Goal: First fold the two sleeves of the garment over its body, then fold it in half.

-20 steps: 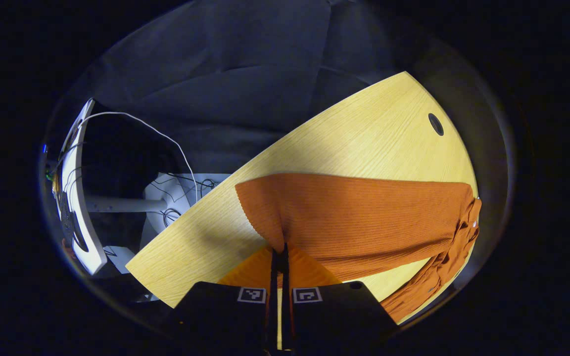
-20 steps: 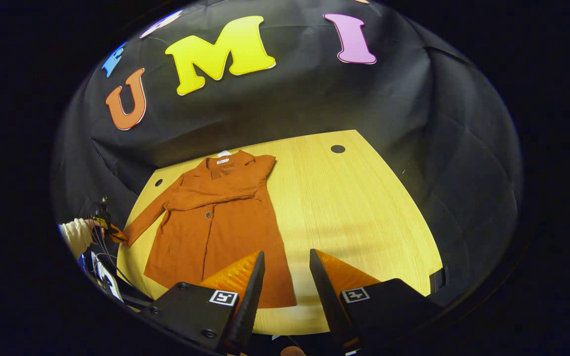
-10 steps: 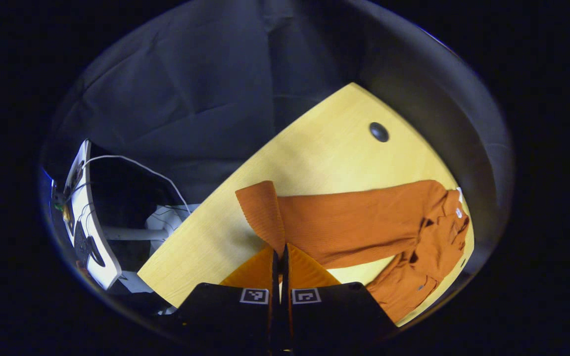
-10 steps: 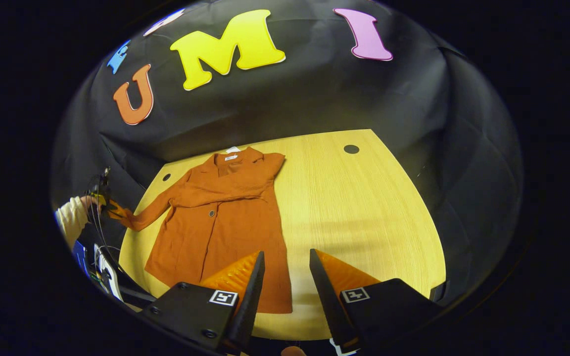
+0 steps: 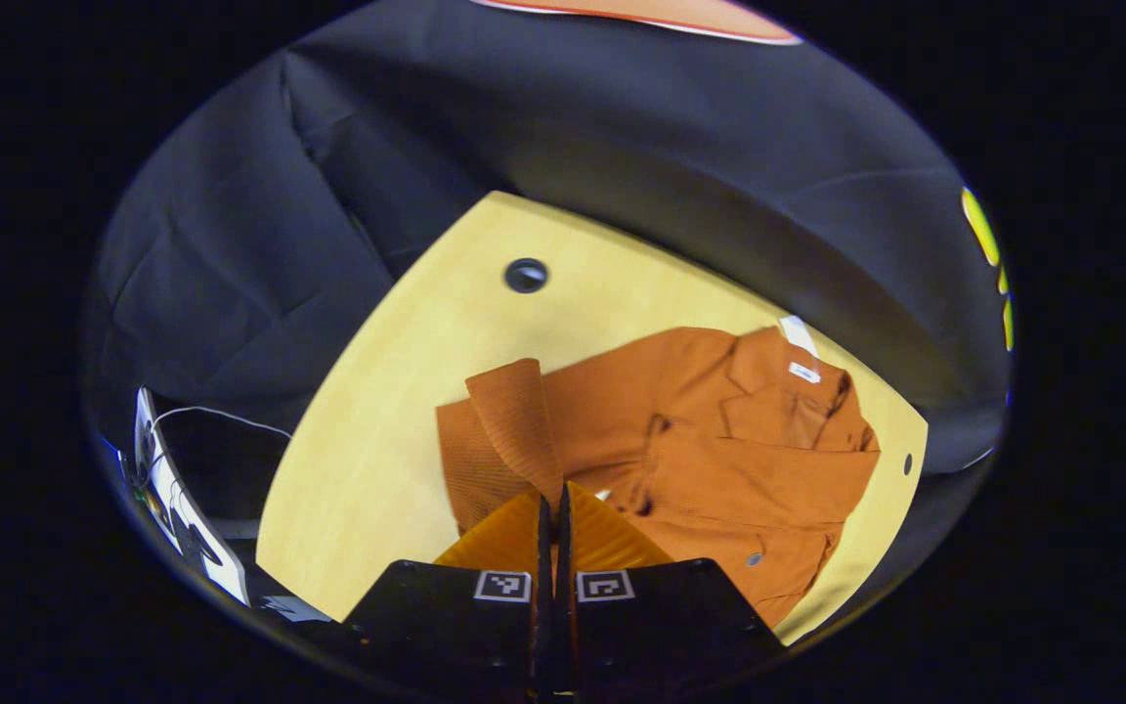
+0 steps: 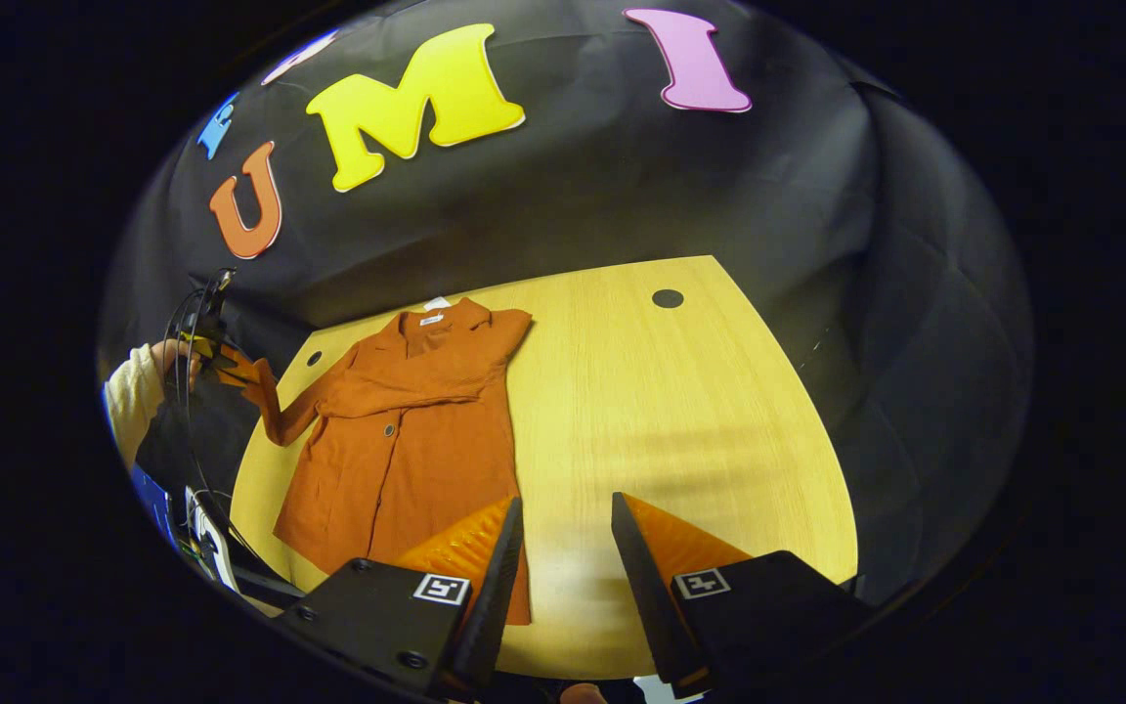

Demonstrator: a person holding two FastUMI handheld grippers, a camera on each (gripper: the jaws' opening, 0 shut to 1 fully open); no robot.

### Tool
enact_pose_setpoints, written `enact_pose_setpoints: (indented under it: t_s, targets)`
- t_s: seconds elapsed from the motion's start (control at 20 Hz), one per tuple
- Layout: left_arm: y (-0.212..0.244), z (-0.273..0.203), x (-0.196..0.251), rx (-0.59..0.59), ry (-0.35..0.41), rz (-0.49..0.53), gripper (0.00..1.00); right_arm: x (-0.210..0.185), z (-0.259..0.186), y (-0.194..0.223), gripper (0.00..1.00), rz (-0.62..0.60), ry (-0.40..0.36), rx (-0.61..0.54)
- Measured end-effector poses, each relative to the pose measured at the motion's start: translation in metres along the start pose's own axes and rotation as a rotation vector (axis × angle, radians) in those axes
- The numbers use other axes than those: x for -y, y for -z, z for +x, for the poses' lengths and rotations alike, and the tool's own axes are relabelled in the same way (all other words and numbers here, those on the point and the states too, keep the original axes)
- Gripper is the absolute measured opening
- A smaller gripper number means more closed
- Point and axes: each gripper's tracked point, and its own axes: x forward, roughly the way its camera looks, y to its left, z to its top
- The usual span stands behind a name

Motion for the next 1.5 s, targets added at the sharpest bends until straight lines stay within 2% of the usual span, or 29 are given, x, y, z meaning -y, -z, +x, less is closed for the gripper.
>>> enact_pose_setpoints:
  t_s: [0.1, 0.15, 0.2, 0.25, 0.5, 0.55, 0.7, 0.75, 0.85, 0.95, 1.1, 1.15, 1.2, 1.25, 1.3, 1.35, 1.45, 1.5]
  targets:
    - [0.007, 0.002, 0.045, -0.004, 0.041, 0.038, 0.03, 0.014, -0.004, -0.001, 0.61, 0.006, 0.008, 0.006]
    - [0.010, 0.002, 0.070, -0.010, 0.061, 0.055, 0.03, 0.022, -0.006, 0.000, 0.55, 0.012, 0.012, 0.005]
    - [0.014, 0.003, 0.091, -0.015, 0.081, 0.071, 0.03, 0.028, -0.009, 0.003, 0.55, 0.020, 0.015, 0.004]
    - [0.018, 0.004, 0.112, -0.021, 0.100, 0.089, 0.03, 0.034, -0.010, 0.005, 0.61, 0.025, 0.018, 0.002]
    - [0.050, 0.012, 0.220, -0.047, 0.167, 0.194, 0.03, 0.078, -0.024, 0.014, 0.61, 0.045, 0.057, 0.002]
    - [0.054, 0.013, 0.236, -0.055, 0.179, 0.207, 0.03, 0.087, -0.025, 0.017, 0.55, 0.052, 0.067, -0.002]
    - [0.072, 0.021, 0.291, -0.064, 0.225, 0.257, 0.03, 0.111, -0.032, 0.022, 0.55, 0.078, 0.099, -0.009]
    - [0.078, 0.023, 0.305, -0.065, 0.243, 0.272, 0.03, 0.119, -0.035, 0.024, 0.61, 0.088, 0.110, -0.011]
    - [0.091, 0.029, 0.332, -0.072, 0.270, 0.309, 0.03, 0.135, -0.039, 0.031, 0.55, 0.110, 0.135, -0.017]
    - [0.099, 0.039, 0.343, -0.079, 0.250, 0.352, 0.04, 0.146, -0.041, 0.038, 0.55, 0.138, 0.157, -0.030]
    - [0.108, 0.051, 0.351, -0.109, 0.237, 0.362, 0.05, 0.153, -0.045, 0.048, 0.55, 0.156, 0.178, -0.051]
    - [0.108, 0.052, 0.352, -0.111, 0.244, 0.357, 0.06, 0.154, -0.044, 0.049, 0.61, 0.153, 0.187, -0.052]
    - [0.108, 0.050, 0.353, -0.116, 0.266, 0.347, 0.08, 0.154, -0.042, 0.051, 0.55, 0.154, 0.190, -0.056]
    - [0.108, 0.048, 0.355, -0.118, 0.277, 0.337, 0.10, 0.152, -0.041, 0.052, 0.61, 0.158, 0.190, -0.060]
    - [0.106, 0.048, 0.353, -0.118, 0.278, 0.334, 0.14, 0.149, -0.041, 0.052, 0.55, 0.161, 0.191, -0.062]
    - [0.103, 0.047, 0.351, -0.115, 0.285, 0.330, 0.15, 0.147, -0.039, 0.051, 0.61, 0.162, 0.191, -0.061]
    - [0.102, 0.042, 0.358, -0.107, 0.331, 0.314, 0.23, 0.140, -0.037, 0.049, 0.61, 0.160, 0.188, -0.057]
    - [0.102, 0.038, 0.362, -0.108, 0.369, 0.308, 0.22, 0.137, -0.036, 0.048, 0.61, 0.156, 0.188, -0.055]
